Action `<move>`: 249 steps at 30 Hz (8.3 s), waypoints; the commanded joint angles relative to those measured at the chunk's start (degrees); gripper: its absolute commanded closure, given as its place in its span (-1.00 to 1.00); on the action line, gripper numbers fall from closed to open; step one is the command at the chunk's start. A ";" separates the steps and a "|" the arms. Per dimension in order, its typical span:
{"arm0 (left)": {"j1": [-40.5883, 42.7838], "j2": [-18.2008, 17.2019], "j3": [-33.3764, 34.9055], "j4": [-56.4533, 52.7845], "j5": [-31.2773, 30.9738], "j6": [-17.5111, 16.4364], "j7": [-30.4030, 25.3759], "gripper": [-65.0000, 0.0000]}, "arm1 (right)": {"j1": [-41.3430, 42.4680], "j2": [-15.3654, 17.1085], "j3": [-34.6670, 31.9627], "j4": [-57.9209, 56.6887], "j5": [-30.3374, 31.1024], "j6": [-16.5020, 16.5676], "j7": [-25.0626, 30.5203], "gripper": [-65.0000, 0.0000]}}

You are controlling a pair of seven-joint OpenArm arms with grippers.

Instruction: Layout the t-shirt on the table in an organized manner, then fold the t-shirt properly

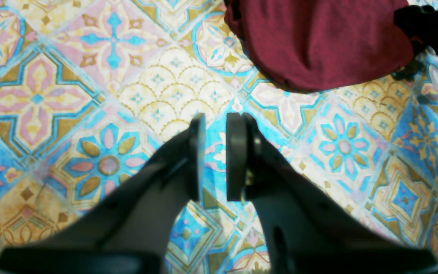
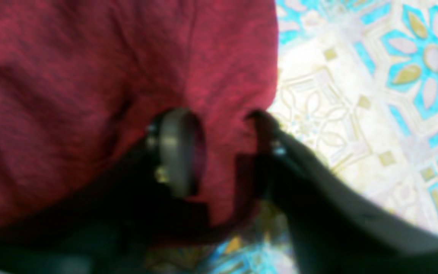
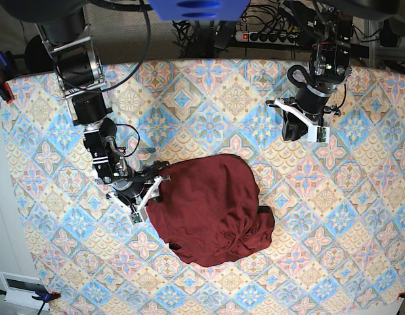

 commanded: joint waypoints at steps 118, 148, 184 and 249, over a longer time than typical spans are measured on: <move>-48.74 11.00 37.83 -57.18 -0.09 -0.49 -4.36 0.19 | -38.74 6.58 44.62 52.53 17.94 0.07 -2.44 1.00; -51.29 -27.77 9.17 -16.04 -39.21 -0.58 4.08 1.00 | -35.92 6.76 45.14 52.44 17.94 0.07 -2.17 1.00; -31.69 -12.21 6.62 -27.38 -14.07 -0.49 8.04 0.26 | -30.91 6.76 42.59 40.05 17.94 0.07 -2.35 1.00; -52.17 -7.73 -13.87 -48.57 -13.01 -0.58 6.63 1.00 | -0.58 6.93 35.12 14.64 17.85 0.16 -1.91 1.00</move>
